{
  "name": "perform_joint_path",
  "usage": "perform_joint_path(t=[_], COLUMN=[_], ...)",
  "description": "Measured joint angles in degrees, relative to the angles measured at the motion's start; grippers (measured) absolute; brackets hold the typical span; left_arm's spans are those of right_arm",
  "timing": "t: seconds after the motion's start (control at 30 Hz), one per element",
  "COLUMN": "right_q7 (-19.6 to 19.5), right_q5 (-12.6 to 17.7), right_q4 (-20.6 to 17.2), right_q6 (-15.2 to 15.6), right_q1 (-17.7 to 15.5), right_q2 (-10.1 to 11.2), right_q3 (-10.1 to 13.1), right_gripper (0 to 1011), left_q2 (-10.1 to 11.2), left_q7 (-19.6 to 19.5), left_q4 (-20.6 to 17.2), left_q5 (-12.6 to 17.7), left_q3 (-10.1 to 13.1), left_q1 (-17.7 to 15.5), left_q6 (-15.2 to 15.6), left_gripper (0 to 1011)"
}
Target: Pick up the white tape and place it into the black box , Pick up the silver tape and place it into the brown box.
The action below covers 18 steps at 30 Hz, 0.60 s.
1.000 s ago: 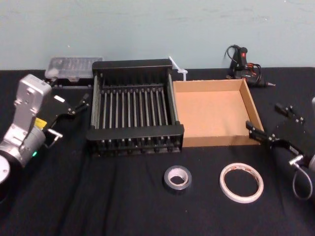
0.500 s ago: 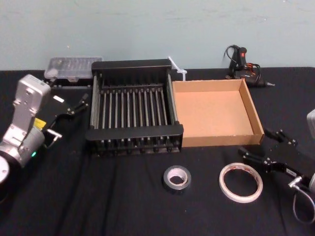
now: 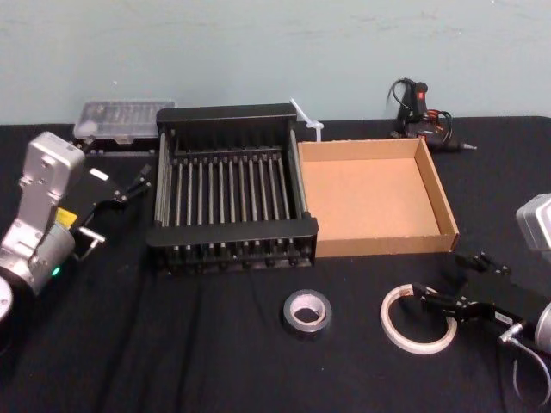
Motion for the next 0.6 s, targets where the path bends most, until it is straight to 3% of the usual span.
perform_joint_path(t=[0.6], right_q7=[1.94], right_q5=[-2.87], right_q4=[2.54], right_q6=[2.95], right_q1=[1.26], right_q2=[-2.04], right_q3=[-0.3], right_gripper=[1004], left_q2=[0.0], left_q7=[0.0], left_q4=[0.0], left_q5=[0.0], left_q3=[0.0], left_q1=[0.0], left_q6=[0.0], left_gripper=[1001])
